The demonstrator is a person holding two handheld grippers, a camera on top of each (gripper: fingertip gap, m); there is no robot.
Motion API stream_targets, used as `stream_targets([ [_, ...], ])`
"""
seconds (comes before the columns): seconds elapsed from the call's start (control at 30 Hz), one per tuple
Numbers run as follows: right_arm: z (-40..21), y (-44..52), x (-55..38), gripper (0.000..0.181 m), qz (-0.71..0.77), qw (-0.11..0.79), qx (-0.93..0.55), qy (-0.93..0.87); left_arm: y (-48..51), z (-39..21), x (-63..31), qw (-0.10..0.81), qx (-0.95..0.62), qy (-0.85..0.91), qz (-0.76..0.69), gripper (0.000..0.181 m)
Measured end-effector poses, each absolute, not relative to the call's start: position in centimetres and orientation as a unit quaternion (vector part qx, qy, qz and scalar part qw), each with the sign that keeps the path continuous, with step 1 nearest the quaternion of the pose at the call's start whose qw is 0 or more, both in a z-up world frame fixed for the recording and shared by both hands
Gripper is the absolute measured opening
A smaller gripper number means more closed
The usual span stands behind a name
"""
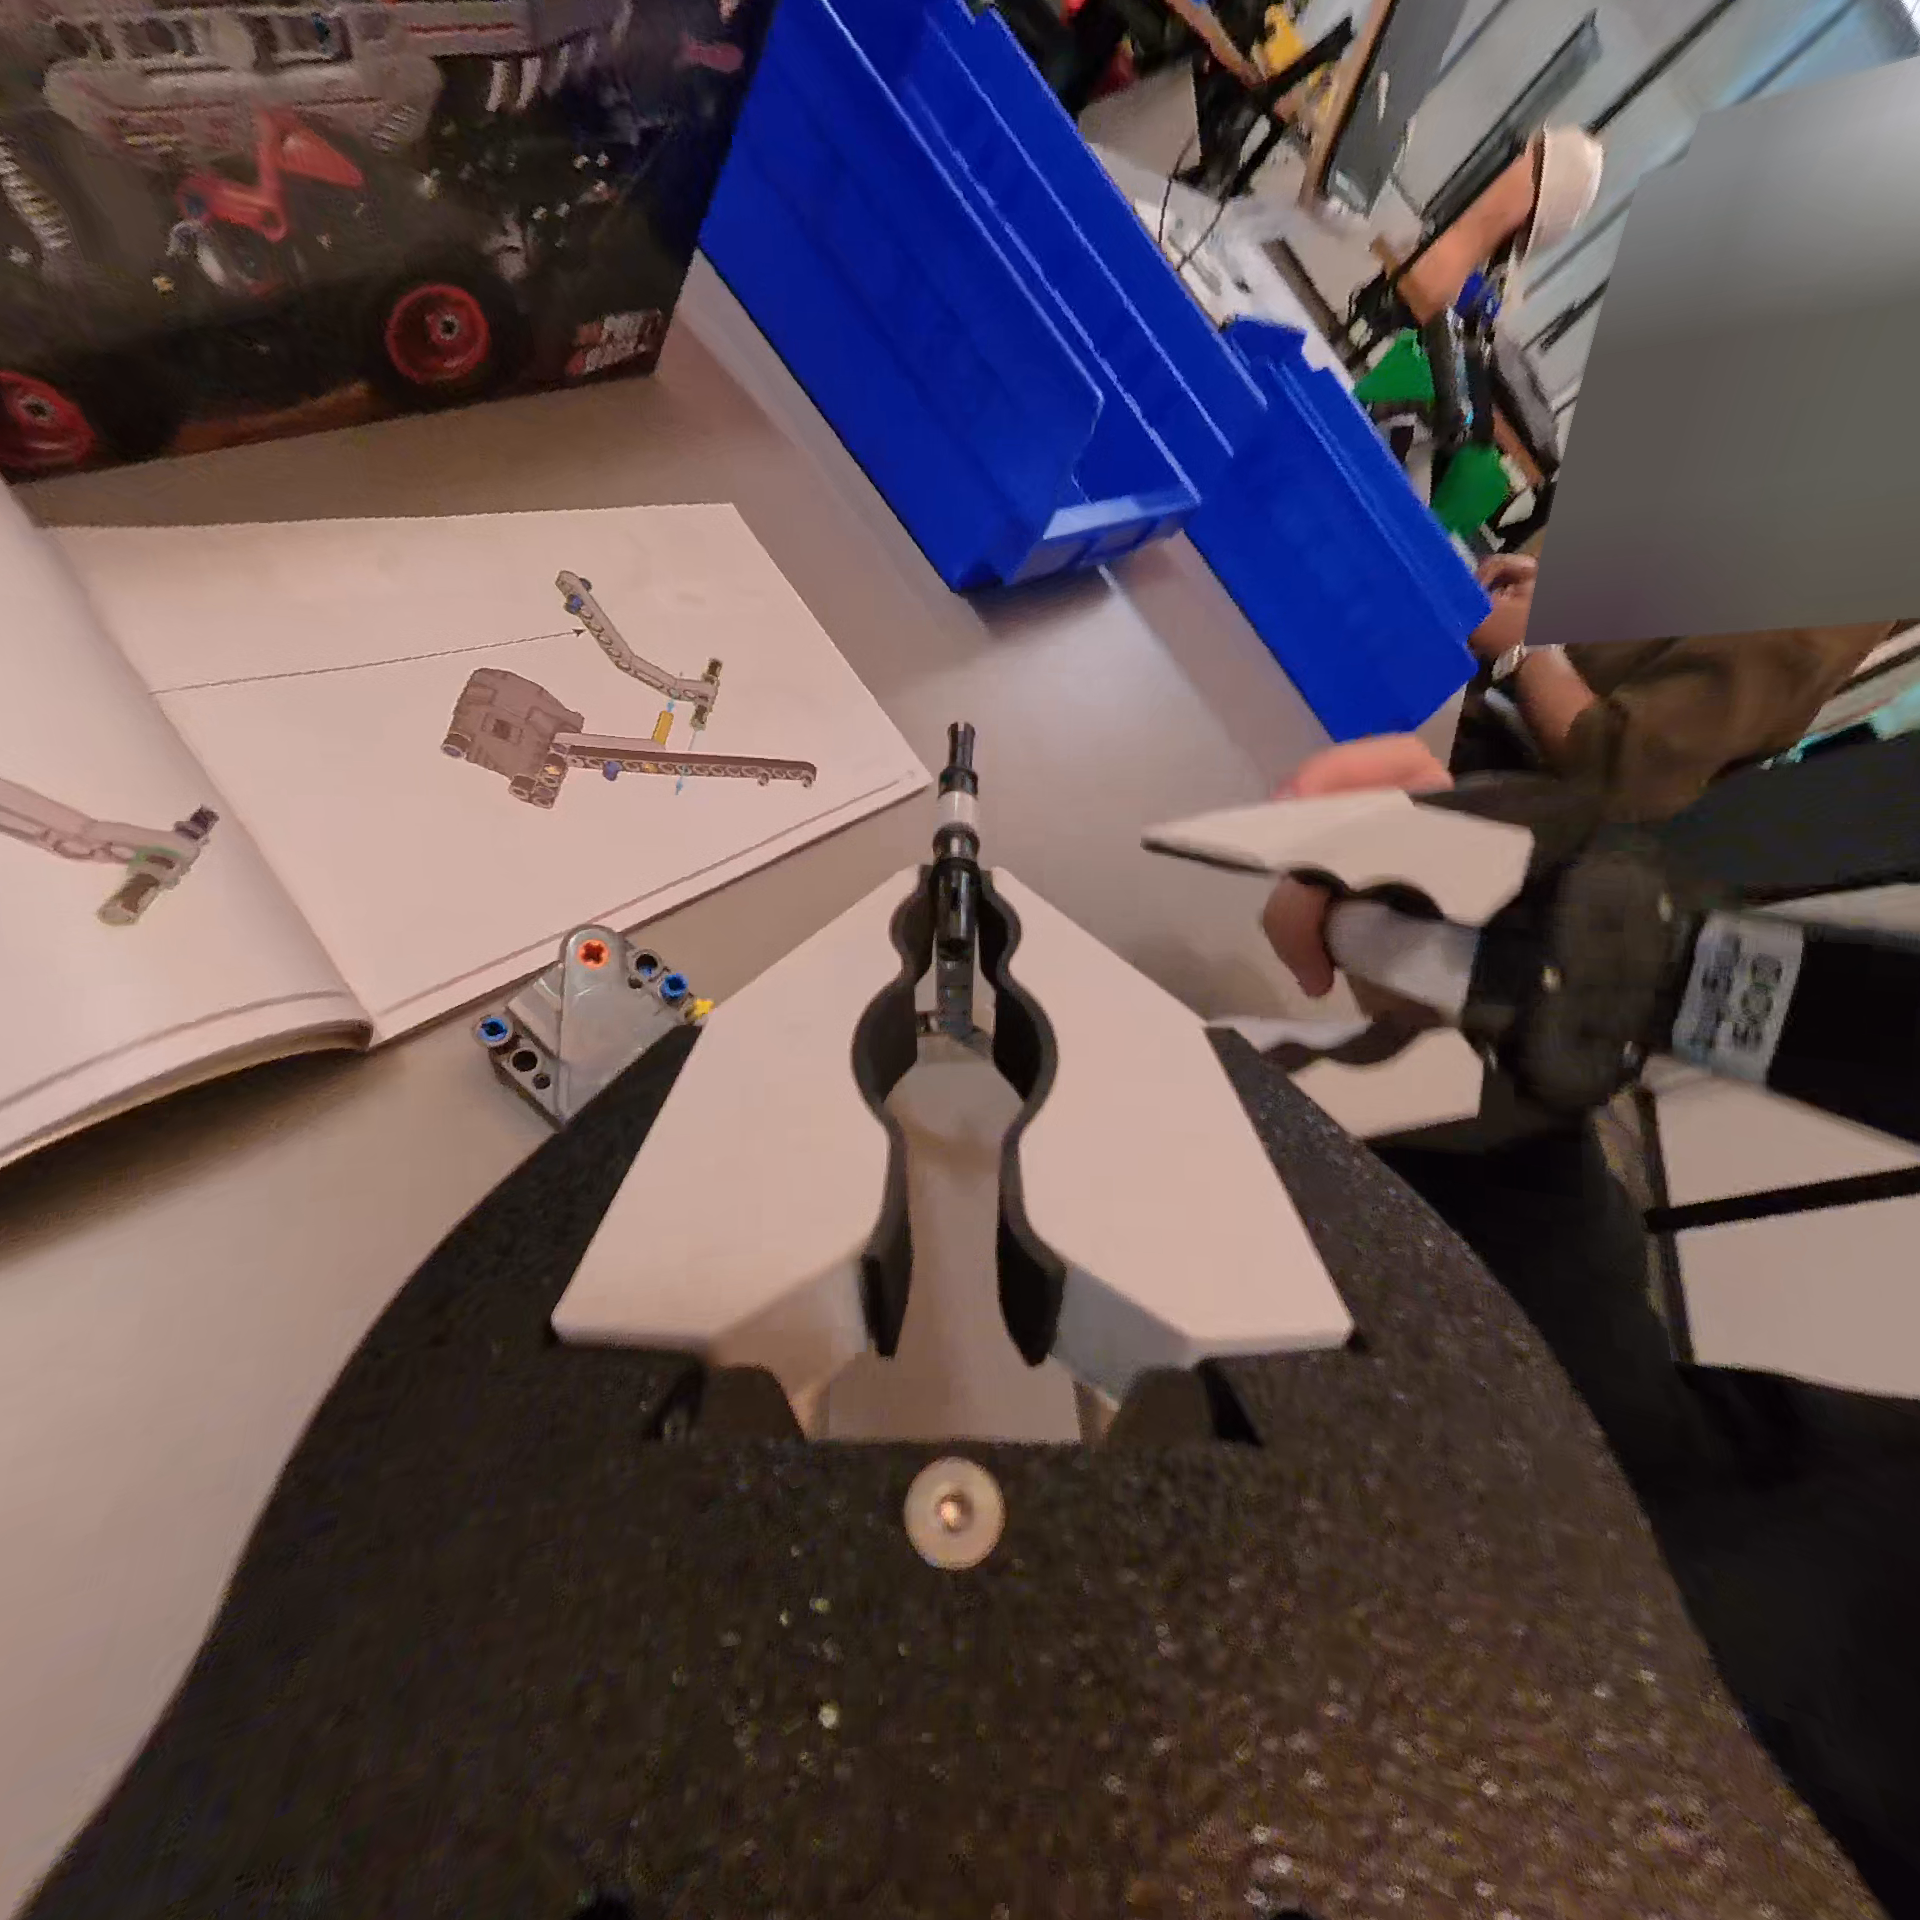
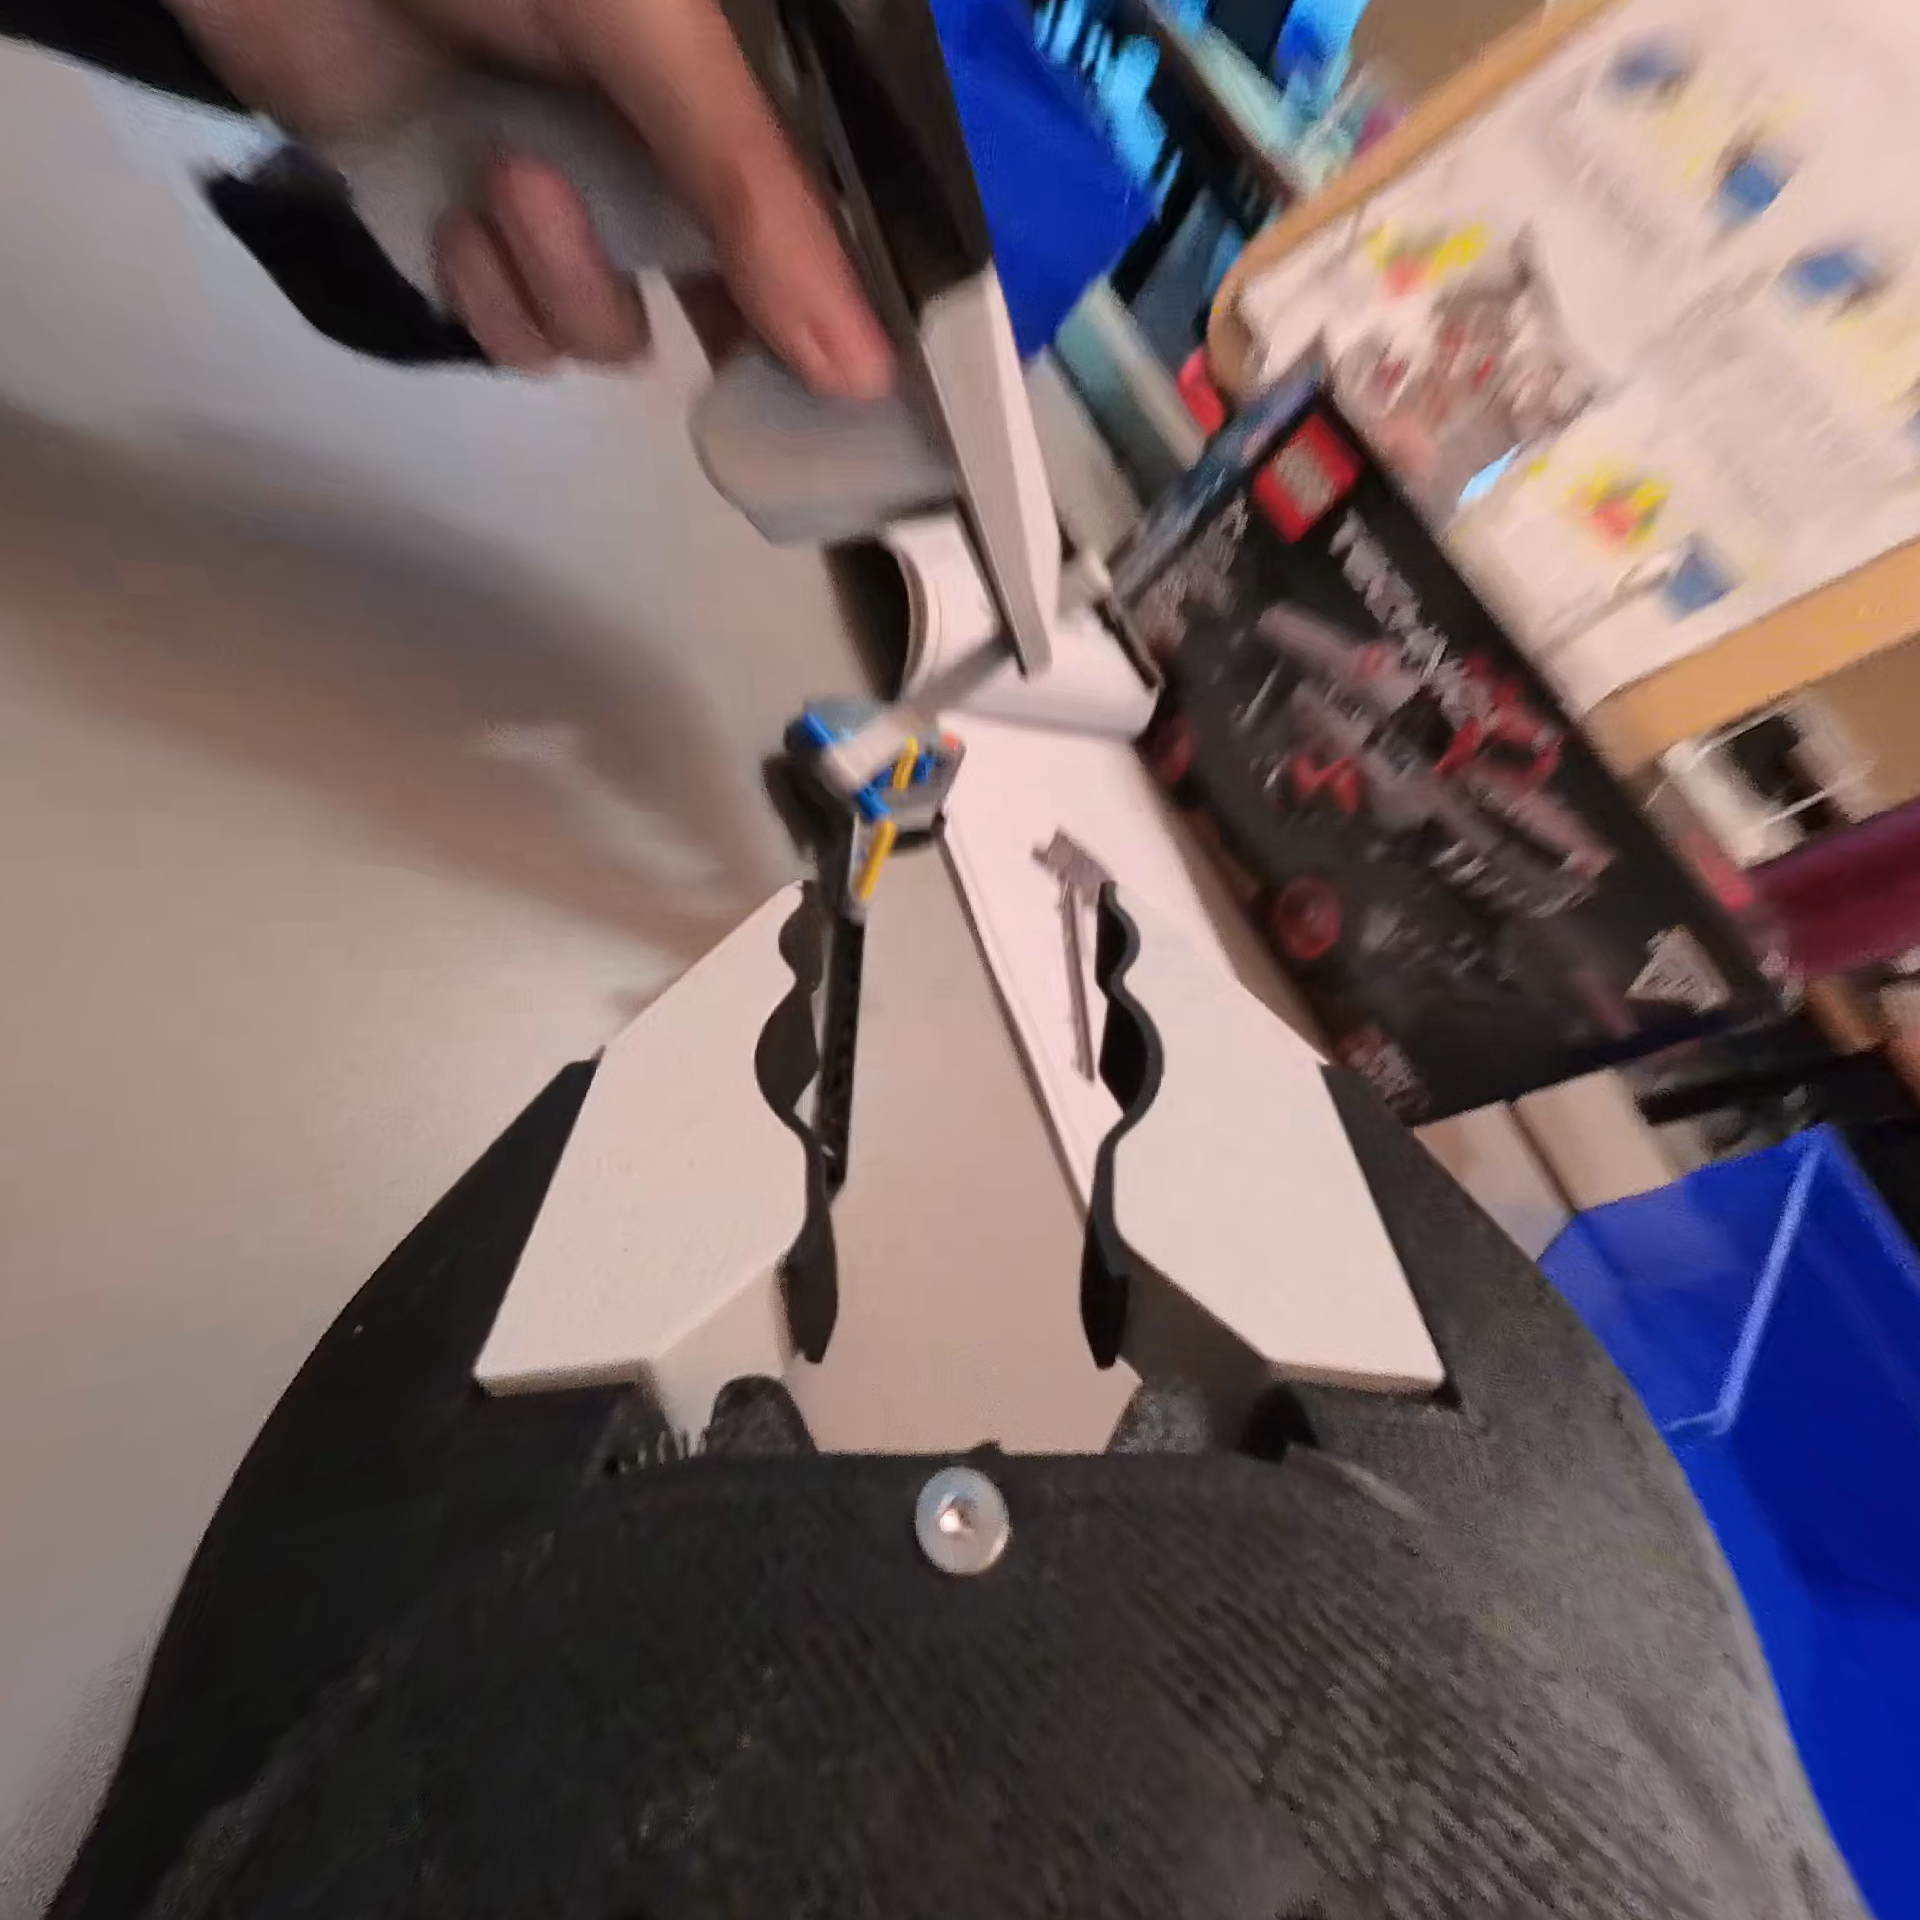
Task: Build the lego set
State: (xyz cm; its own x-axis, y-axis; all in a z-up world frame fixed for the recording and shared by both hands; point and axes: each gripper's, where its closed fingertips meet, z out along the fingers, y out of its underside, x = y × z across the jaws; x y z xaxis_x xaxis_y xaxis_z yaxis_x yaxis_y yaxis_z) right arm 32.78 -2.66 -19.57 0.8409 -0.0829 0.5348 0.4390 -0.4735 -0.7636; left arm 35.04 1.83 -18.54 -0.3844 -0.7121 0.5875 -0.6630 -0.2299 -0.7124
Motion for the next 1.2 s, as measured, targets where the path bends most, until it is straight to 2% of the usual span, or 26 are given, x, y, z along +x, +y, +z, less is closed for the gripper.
stream_targets([
  [0.1, -18.0, -2.1, 32.0, 0.048, -0.347, 0.538, -0.756, -0.138, 2.1, -18.0, 35.5, 0.014, -0.569, 0.589, -0.574, 0.005],
  [0.2, -17.3, -1.5, 32.2, 0.045, -0.39, 0.531, -0.737, -0.152, 1.7, -17.5, 35.7, -0.005, -0.574, 0.568, -0.59, 0.005],
  [0.3, -16.7, -0.6, 31.7, 0.034, -0.442, 0.51, -0.711, -0.196, 1.5, -17.2, 35.8, -0.033, -0.582, 0.543, -0.605, 0.005],
  [0.37, -17.2, -0.3, 31.7, 0.021, -0.452, 0.493, -0.714, -0.21, 1.8, -17.2, 36.0, -0.042, -0.59, 0.529, -0.608, 0.005],
  [0.7, -17.6, -0.3, 31.6, 0.01, -0.452, 0.463, -0.726, -0.232, 1.5, -17.0, 36.0, -0.05, -0.574, 0.554, -0.601, 0.004],
  [0.87, -15.9, -0.9, 30.3, 0.007, -0.336, 0.578, -0.724, -0.173, 0.3, -16.4, 34.8, -0.017, -0.481, 0.646, -0.593, 0.011],
  [1.0, -14.2, -2.4, 29.3, 0.005, -0.221, 0.671, -0.695, -0.133, -0.3, -16.1, 34.1, 0.043, -0.404, 0.708, -0.577, 0.016],
  [1.2, -12.4, -5.5, 29.7, 0.005, -0.105, 0.758, -0.641, -0.066, 0.2, -15.0, 32.6, 0.218, -0.228, 0.777, -0.545, 0.02],
])
